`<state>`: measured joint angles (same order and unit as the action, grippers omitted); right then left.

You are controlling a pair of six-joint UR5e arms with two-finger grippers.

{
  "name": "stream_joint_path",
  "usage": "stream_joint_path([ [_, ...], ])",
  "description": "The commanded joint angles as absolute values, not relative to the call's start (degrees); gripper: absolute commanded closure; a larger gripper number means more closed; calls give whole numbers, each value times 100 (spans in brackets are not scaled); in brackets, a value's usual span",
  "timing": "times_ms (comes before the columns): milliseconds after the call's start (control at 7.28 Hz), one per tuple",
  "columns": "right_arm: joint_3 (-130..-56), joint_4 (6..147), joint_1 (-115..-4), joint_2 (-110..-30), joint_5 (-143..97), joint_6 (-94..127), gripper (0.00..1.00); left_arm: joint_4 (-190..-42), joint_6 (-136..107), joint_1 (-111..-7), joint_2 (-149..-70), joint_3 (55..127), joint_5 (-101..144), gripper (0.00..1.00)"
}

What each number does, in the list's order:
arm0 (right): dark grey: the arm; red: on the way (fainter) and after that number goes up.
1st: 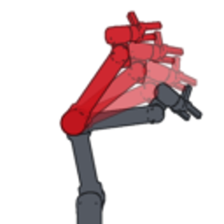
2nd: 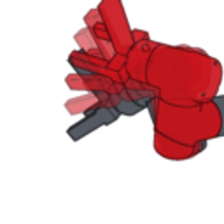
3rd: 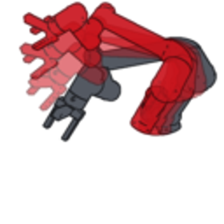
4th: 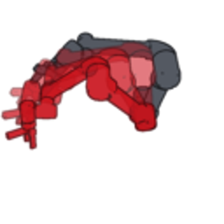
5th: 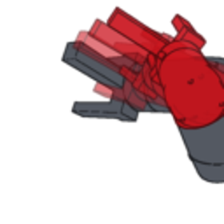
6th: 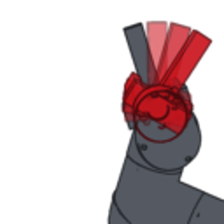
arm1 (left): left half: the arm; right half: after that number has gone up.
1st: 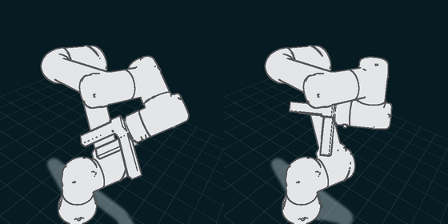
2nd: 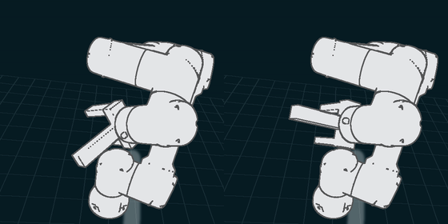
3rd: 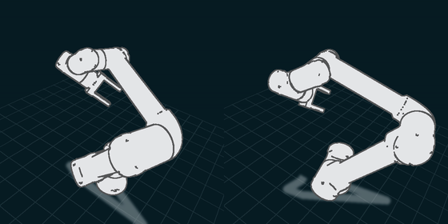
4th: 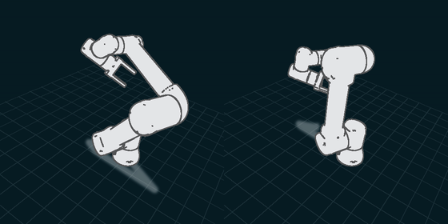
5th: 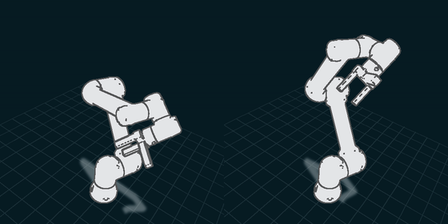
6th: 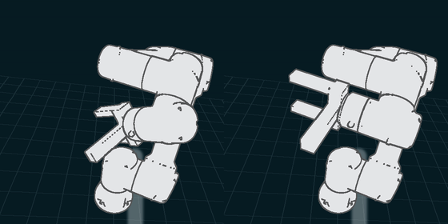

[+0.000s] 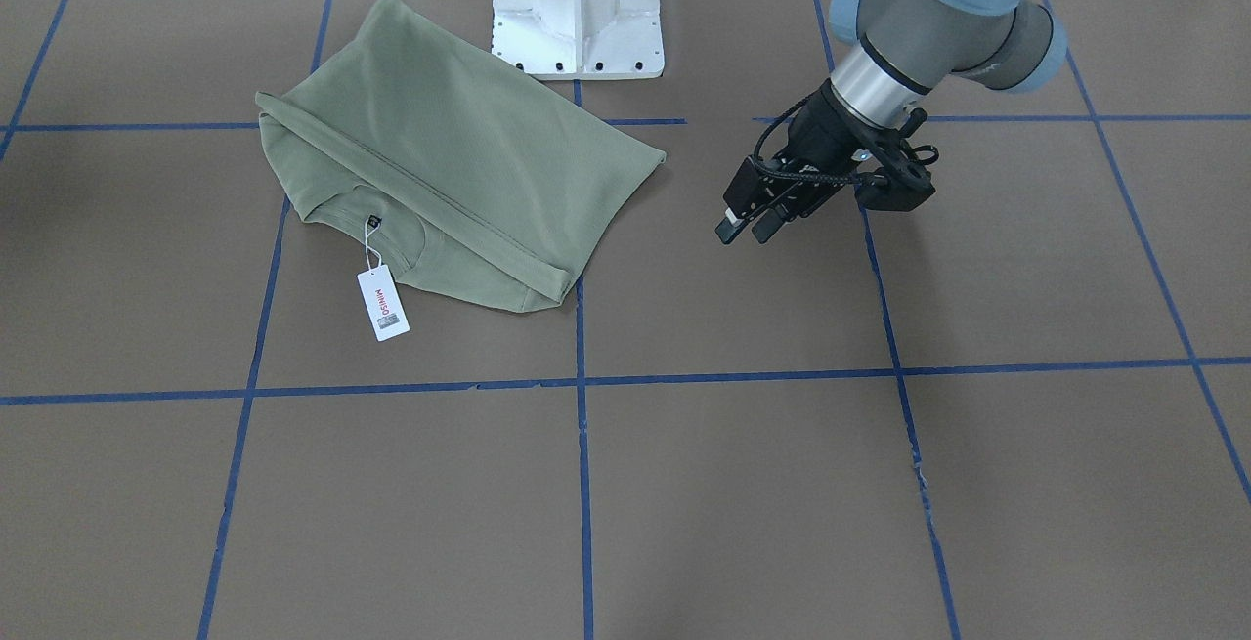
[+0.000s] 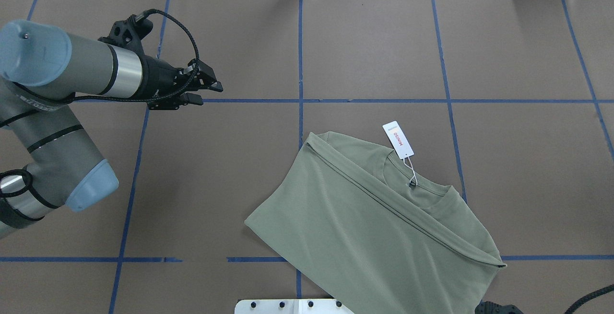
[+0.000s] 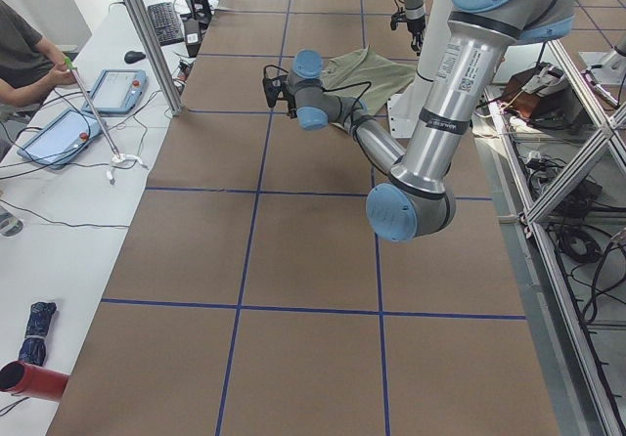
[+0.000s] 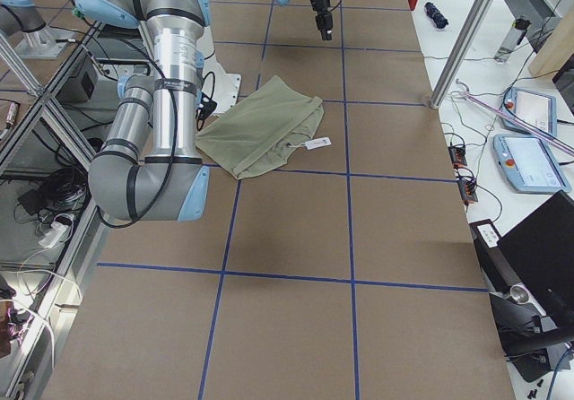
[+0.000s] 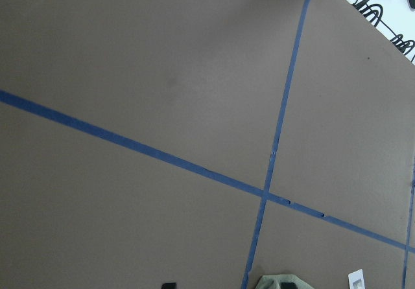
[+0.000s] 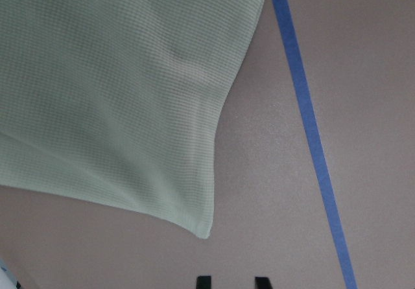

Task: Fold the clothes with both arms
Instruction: 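Grasp the collar with the right gripper while the left gripper reaches the shirt's near corner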

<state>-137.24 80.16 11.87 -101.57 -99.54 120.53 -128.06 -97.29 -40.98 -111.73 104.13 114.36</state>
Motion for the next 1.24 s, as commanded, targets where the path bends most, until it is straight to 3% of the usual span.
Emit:
stream_joint_path([
  [0, -14069, 8016, 594, -10143, -9949, 12076, 0, -12814, -10107, -3632, -10673, 10834, 11356, 31],
  [275, -13993, 8007, -1185, -9628, -10019, 11920, 0, -12806, -10877, -3324, -10539, 10925, 11173, 27],
  [549, -13390, 8007, -2306, -8881, -10081, 10554, 0, -12806, -11293, -2745, -10207, 10916, 10489, 27],
  [824, -12755, 7972, -3187, -8299, -10169, 9909, 0, -12806, -11767, -2593, -10108, 10828, 10345, 27],
  [1099, -12596, 7972, -3366, -8183, -10169, 9686, 0, -12806, -11996, -1974, -10212, 10802, 10293, 27],
])
